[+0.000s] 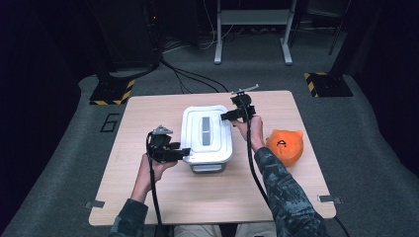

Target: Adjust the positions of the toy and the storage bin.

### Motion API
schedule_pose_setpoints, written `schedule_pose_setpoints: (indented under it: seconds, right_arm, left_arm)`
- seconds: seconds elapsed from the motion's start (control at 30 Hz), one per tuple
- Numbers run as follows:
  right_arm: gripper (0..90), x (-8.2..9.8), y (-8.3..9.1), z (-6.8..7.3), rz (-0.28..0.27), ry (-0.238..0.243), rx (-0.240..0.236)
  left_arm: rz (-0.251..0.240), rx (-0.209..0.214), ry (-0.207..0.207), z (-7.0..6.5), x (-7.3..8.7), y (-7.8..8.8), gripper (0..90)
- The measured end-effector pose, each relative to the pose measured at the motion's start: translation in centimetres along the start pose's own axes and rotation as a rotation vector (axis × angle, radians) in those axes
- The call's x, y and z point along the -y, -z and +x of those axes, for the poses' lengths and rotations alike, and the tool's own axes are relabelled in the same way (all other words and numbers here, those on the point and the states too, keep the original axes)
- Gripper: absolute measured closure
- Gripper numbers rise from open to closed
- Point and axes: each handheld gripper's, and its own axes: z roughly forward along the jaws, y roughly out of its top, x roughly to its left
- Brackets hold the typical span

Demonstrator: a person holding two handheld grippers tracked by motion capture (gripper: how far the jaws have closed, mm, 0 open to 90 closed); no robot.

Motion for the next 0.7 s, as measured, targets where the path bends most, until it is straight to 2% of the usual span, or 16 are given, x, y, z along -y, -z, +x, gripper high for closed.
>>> schedule_pose_setpoints:
  seconds: [0.13, 0.27, 0.3, 0.33, 0.5, 0.7]
  right_arm:
    - [50.2, -0.6, -0.4, -0.1, 0.007, -0.006, 0.001]
    - [60.6, -0.6, -0.2, -0.3, 0.003, -0.009, 0.023]
    - [60.6, -0.6, -0.2, -0.3, 0.003, -0.009, 0.023]
    - [63.6, -0.5, 0.1, -0.4, -0.006, -0.030, 0.028]
    - [63.7, 0.0, 0.5, -0.4, -0.008, -0.025, 0.038]
    - [63.2, 0.6, 1.1, -0.5, -0.012, -0.043, 0.063]
  left_arm:
    - [0.009, -0.012, -0.028, -0.1, -0.2, 0.1, 48.9]
    - [0.021, -0.013, -0.046, -0.3, -0.5, 0.0, 49.1]
    - [0.021, -0.013, -0.046, -0.3, -0.5, 0.0, 49.1]
    - [0.027, -0.010, -0.053, -0.2, -0.6, 0.0, 49.5]
    - [0.034, 0.004, -0.053, 0.0, -0.8, -0.1, 50.3]
    - [0.044, 0.012, -0.062, 0.1, -1.0, -0.2, 51.8]
